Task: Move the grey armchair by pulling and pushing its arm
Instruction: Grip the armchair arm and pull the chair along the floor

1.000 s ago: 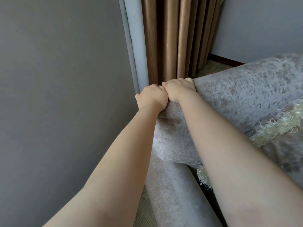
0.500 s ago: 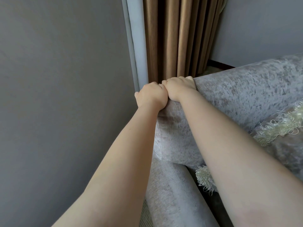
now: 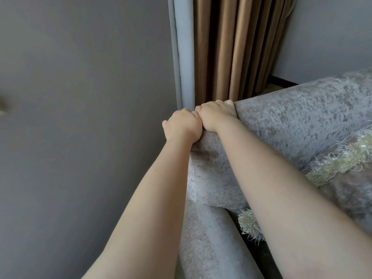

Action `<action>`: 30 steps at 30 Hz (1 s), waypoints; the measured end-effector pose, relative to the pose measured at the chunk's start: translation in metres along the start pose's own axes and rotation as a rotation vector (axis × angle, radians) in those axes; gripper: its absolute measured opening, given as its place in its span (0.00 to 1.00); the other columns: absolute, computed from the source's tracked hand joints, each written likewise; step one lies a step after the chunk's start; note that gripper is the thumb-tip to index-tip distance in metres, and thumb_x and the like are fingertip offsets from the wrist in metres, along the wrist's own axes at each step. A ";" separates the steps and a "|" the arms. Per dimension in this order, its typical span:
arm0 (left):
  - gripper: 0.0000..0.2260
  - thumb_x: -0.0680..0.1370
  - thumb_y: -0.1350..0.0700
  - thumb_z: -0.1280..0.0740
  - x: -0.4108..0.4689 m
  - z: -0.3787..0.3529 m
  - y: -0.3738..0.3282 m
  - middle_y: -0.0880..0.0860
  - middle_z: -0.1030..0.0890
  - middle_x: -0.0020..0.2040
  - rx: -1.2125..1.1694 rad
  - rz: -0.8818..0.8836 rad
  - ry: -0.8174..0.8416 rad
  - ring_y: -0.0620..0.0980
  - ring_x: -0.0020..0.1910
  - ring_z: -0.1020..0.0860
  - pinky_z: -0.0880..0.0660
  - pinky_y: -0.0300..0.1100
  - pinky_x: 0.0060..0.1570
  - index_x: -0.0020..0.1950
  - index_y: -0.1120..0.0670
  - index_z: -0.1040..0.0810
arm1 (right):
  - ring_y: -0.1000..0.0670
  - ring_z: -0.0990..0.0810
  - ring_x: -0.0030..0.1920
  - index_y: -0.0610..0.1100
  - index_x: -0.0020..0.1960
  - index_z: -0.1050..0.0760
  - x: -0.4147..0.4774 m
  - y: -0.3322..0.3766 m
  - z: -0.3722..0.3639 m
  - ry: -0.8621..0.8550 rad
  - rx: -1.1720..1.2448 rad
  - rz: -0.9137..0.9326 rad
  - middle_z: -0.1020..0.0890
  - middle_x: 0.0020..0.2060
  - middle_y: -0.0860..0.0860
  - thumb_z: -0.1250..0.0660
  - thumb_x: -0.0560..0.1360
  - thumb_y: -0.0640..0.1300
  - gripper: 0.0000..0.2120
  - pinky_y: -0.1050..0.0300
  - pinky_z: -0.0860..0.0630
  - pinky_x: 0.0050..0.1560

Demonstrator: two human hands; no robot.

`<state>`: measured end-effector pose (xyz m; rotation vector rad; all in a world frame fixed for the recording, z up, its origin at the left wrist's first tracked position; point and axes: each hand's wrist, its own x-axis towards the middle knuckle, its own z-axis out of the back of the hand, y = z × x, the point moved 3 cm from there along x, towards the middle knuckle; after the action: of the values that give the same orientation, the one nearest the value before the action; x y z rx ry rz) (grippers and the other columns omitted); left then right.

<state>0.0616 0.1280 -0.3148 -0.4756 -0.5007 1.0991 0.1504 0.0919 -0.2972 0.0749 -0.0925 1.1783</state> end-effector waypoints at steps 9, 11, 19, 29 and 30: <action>0.13 0.79 0.52 0.51 0.014 0.005 0.043 0.56 0.22 0.49 0.043 0.016 0.062 0.55 0.44 0.30 0.37 0.52 0.55 0.42 0.55 0.30 | 0.45 0.29 0.59 0.51 0.54 0.27 0.019 0.038 -0.022 0.061 0.006 0.024 0.23 0.54 0.51 0.53 0.81 0.47 0.16 0.50 0.39 0.57; 0.13 0.79 0.52 0.51 0.025 0.000 0.056 0.56 0.22 0.50 0.044 0.033 0.077 0.56 0.45 0.29 0.37 0.52 0.55 0.43 0.55 0.30 | 0.46 0.28 0.58 0.50 0.54 0.26 0.031 0.047 -0.034 0.087 -0.012 0.031 0.22 0.54 0.50 0.54 0.81 0.47 0.17 0.51 0.39 0.57; 0.12 0.79 0.52 0.49 0.053 -0.018 0.069 0.56 0.21 0.46 0.079 0.025 -0.050 0.55 0.42 0.29 0.41 0.47 0.44 0.40 0.53 0.31 | 0.45 0.28 0.57 0.52 0.52 0.25 0.058 0.047 -0.047 0.082 -0.067 0.047 0.22 0.54 0.52 0.52 0.81 0.52 0.17 0.50 0.39 0.52; 0.16 0.80 0.51 0.50 0.048 -0.016 0.068 0.56 0.23 0.47 0.029 0.025 -0.010 0.57 0.46 0.26 0.38 0.47 0.45 0.45 0.57 0.26 | 0.49 0.30 0.48 0.51 0.38 0.29 0.061 0.045 -0.045 0.140 -0.047 -0.003 0.21 0.45 0.52 0.55 0.80 0.53 0.20 0.53 0.42 0.49; 0.17 0.80 0.51 0.50 0.048 -0.016 0.067 0.56 0.23 0.48 0.015 0.030 0.000 0.58 0.47 0.26 0.36 0.47 0.46 0.46 0.57 0.26 | 0.49 0.30 0.47 0.51 0.38 0.29 0.061 0.045 -0.045 0.129 -0.046 -0.013 0.21 0.45 0.52 0.55 0.80 0.53 0.20 0.53 0.42 0.49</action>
<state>0.0404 0.1954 -0.3600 -0.4714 -0.4864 1.1312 0.1331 0.1698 -0.3346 -0.0408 -0.0051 1.1647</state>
